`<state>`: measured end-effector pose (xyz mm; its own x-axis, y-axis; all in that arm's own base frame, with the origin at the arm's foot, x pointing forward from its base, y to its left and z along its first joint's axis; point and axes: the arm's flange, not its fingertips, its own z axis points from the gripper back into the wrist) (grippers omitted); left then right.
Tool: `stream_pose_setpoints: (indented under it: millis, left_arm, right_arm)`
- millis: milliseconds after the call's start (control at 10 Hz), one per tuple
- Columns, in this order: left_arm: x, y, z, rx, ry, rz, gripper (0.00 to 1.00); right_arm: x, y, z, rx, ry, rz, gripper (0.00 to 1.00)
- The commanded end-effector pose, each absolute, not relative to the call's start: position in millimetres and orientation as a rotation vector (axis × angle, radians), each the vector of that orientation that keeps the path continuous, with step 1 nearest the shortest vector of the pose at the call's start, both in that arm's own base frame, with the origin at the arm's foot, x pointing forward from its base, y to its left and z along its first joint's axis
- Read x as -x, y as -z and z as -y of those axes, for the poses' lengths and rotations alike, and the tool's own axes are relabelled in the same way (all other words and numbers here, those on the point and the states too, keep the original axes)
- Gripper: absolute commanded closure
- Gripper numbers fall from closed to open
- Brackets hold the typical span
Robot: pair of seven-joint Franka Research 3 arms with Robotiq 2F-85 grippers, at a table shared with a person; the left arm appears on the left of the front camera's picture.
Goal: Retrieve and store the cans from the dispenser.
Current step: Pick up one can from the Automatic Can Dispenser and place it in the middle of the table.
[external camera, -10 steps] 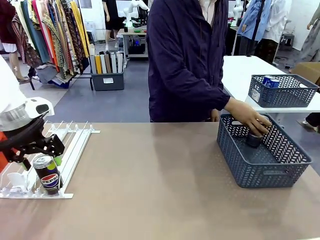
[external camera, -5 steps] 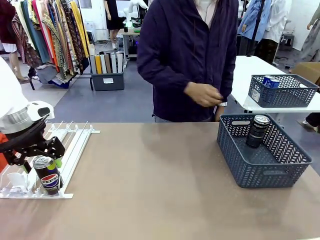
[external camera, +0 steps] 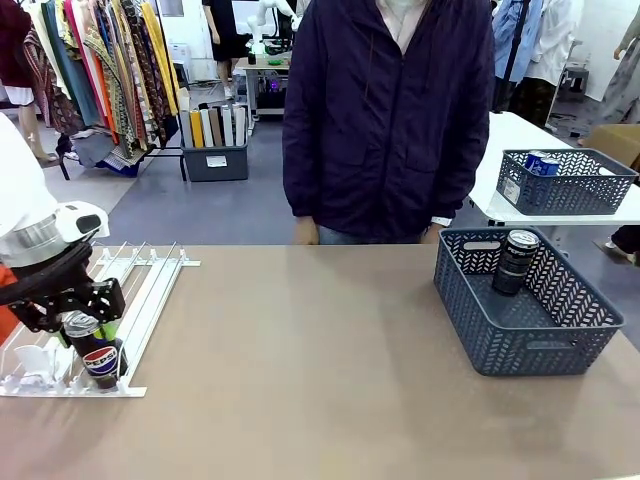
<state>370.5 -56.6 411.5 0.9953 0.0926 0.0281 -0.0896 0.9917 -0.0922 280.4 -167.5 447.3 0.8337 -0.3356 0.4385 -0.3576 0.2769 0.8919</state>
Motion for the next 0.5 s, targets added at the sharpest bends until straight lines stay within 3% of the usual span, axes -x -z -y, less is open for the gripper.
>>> stream_pose_setpoints:
  millis: [0, 400]
  left_arm:
    - [-370, -406, 59, 0.061, -0.100, 0.053, 1.00]
    - [-358, -445, 71, 0.012, -0.006, 0.133, 1.00]
  right_arm:
    - [-284, -451, 167, -1.334, -0.010, 0.656, 0.00]
    - [-284, -451, 167, -1.334, -0.010, 0.656, 0.00]
